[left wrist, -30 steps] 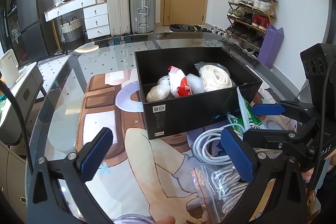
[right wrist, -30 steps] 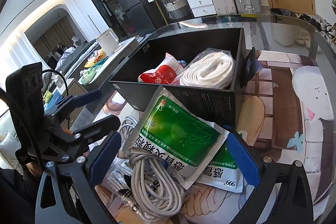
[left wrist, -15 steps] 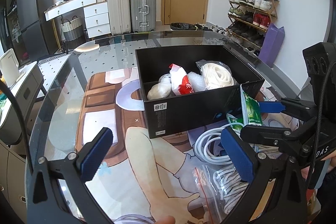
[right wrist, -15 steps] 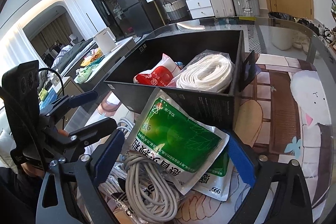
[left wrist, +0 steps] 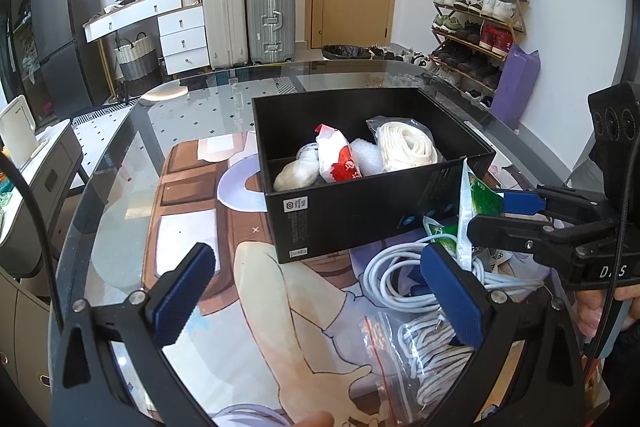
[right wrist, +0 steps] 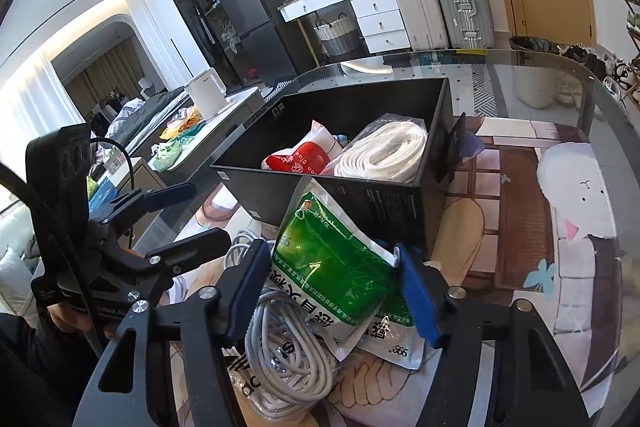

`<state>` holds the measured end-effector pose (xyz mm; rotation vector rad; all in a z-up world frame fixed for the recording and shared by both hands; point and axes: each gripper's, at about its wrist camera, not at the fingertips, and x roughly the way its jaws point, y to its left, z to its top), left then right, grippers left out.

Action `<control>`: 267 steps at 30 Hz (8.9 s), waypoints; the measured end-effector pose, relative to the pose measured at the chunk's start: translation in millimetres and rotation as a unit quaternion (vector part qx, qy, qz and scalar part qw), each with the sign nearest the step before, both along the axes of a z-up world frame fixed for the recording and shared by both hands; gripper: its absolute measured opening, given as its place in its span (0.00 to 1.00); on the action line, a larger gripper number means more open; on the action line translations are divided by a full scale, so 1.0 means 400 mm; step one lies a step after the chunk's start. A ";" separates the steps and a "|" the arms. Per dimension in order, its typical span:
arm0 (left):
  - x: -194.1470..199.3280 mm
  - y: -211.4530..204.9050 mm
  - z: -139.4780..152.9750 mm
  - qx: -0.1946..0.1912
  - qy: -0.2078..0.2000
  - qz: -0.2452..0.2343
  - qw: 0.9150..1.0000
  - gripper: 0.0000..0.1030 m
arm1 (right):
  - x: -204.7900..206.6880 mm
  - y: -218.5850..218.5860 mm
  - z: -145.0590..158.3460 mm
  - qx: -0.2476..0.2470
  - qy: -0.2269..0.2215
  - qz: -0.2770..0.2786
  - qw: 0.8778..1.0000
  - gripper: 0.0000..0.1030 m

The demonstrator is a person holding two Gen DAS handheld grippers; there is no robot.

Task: Organize soft objects
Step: 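Grasp the green medicine packet beside the box with the right gripper, then grasp the white cable bundle with the left gripper while the right gripper holds the green packet, then carry the white cable over the box with the left gripper while the right gripper carries the green packet, then open the left gripper to drop the cable while the right gripper opens to drop the packet, then grasp the second green medicine packet on the mat with the right gripper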

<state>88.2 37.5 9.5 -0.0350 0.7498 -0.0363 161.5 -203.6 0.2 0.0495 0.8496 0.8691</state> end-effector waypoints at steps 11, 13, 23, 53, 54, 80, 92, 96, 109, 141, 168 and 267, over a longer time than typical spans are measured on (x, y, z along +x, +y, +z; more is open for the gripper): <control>-0.004 -0.024 0.003 0.002 0.002 -0.005 1.000 1.00 | -0.013 -0.046 0.006 0.025 -0.003 -0.001 1.000 0.15; -0.003 -0.024 0.003 0.003 0.002 -0.005 1.000 1.00 | -0.021 -0.056 0.008 0.024 -0.008 -0.001 1.000 0.13; -0.023 -0.030 0.007 -0.012 0.012 -0.028 0.999 1.00 | -0.056 -0.104 0.042 0.036 -0.026 -0.009 0.999 0.11; 0.040 -0.131 -0.021 -0.002 0.056 -0.110 0.992 0.98 | -0.070 -0.173 0.060 0.041 -0.032 -0.030 0.998 0.11; 0.044 -0.131 -0.019 -0.004 0.054 -0.113 0.992 0.98 | -0.069 -0.173 0.059 0.041 -0.031 -0.030 0.998 0.11; 0.017 -0.103 -0.014 -0.036 0.036 -0.128 0.990 0.36 | -0.062 -0.169 0.052 0.040 -0.028 -0.030 0.998 0.11; -0.013 -0.084 0.012 -0.055 0.012 -0.133 0.989 0.12 | -0.073 -0.170 0.073 0.040 -0.039 -0.030 0.998 0.11; -0.018 -0.078 0.014 -0.056 0.010 -0.131 0.990 0.11 | -0.076 -0.165 0.081 0.041 -0.042 -0.028 0.998 0.11; -0.052 -0.058 0.061 -0.061 -0.020 -0.122 0.990 0.10 | -0.083 -0.160 0.104 0.042 -0.056 -0.024 0.997 0.11; 0.060 0.014 0.162 -0.056 -0.079 -0.036 0.995 0.10 | -0.015 -0.078 0.205 0.056 -0.104 -0.030 0.993 0.11; 0.147 0.030 0.118 -0.064 -0.079 0.003 0.995 0.10 | 0.077 -0.008 0.204 0.042 -0.105 -0.067 0.991 0.11; -0.061 -0.045 -0.034 0.014 -0.016 0.029 0.999 1.00 | -0.060 -0.065 0.003 -0.091 -0.065 -0.071 0.991 0.99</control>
